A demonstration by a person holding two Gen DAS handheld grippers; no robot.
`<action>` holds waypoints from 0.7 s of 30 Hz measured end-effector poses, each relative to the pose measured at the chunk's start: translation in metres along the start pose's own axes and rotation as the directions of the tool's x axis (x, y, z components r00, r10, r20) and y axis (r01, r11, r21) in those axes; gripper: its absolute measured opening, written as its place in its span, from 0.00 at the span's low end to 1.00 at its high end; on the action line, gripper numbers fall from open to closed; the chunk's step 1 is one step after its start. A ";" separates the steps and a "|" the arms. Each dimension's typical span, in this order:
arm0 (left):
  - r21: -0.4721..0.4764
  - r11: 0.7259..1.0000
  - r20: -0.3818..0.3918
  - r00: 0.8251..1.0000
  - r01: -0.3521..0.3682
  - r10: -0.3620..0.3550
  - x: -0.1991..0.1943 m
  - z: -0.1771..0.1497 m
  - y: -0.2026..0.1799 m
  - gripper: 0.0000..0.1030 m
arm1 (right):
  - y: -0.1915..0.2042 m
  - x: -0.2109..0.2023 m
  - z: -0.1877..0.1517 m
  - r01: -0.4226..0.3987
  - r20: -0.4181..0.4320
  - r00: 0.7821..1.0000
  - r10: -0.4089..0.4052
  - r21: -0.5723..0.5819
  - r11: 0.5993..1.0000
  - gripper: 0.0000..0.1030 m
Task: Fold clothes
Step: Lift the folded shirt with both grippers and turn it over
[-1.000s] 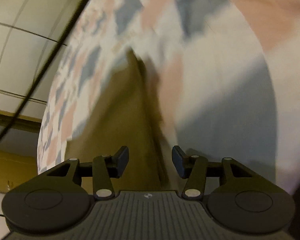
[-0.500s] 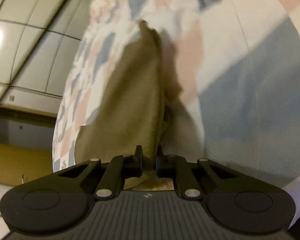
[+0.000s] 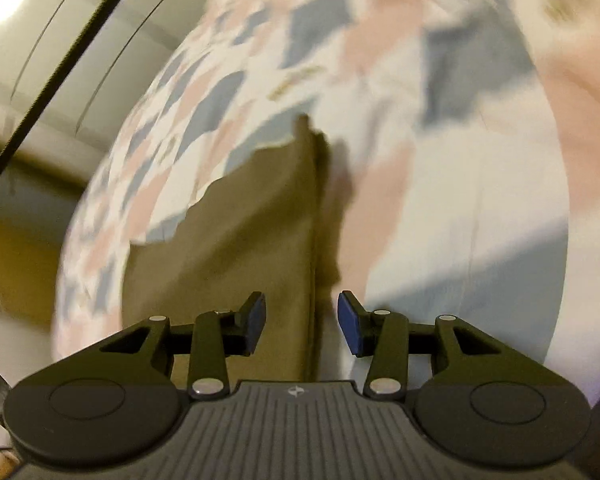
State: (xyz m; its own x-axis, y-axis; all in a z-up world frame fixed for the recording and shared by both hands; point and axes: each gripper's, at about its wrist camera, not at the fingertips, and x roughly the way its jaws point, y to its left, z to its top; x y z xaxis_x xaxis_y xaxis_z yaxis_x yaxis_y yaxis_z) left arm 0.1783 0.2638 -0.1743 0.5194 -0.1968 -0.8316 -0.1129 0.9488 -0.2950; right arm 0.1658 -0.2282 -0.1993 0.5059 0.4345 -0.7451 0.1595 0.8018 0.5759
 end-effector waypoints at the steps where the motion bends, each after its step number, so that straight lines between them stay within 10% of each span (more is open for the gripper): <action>1: 0.003 1.000 0.001 1.000 0.017 -0.017 -0.001 -0.007 -0.012 0.24 | 0.008 0.000 0.008 -0.002 -0.015 1.000 0.001 -0.082 0.997 0.42; 5: -0.057 0.995 0.006 0.997 0.081 -0.081 0.008 -0.038 -0.058 0.24 | 0.042 0.009 0.036 -0.054 -0.072 0.997 0.030 -0.358 0.932 0.38; 9: -0.111 0.990 0.035 0.996 0.082 -0.078 0.017 -0.062 -0.102 0.24 | 0.069 0.031 0.064 -0.217 -0.203 0.972 0.117 -0.586 0.781 0.32; 21: -0.378 0.912 0.123 0.967 -0.161 0.222 0.034 -0.118 -0.236 0.23 | 0.052 0.091 0.143 -0.611 -0.593 0.790 0.153 -0.742 0.277 0.17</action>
State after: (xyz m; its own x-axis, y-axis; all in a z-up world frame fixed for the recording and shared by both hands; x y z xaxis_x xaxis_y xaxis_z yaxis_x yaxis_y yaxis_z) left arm 0.1224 0.0040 -0.1884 0.5812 0.0507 -0.8122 -0.5068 0.8035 -0.3125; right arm 0.3416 -0.2059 -0.1888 -0.0788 0.7096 -0.7002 -0.8938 0.2607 0.3649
